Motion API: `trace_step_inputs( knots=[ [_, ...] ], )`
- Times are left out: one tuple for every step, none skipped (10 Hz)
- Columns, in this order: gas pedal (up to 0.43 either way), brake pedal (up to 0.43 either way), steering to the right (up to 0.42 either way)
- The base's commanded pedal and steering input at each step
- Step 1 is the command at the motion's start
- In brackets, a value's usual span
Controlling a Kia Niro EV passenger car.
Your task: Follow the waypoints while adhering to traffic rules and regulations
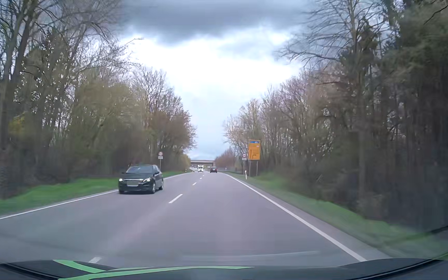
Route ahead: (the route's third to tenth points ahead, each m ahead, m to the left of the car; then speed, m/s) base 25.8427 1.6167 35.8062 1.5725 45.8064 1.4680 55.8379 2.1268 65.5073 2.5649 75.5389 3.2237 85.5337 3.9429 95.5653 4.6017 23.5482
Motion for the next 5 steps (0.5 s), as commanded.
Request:
trace_step_inputs(
  knots=[
    [0.079,0.0,-0.001],
    [0.079,0.0,-0.002],
    [0.079,0.0,-0.002],
    [0.079,0.0,-0.002],
    [0.079,0.0,-0.003]
  ],
)
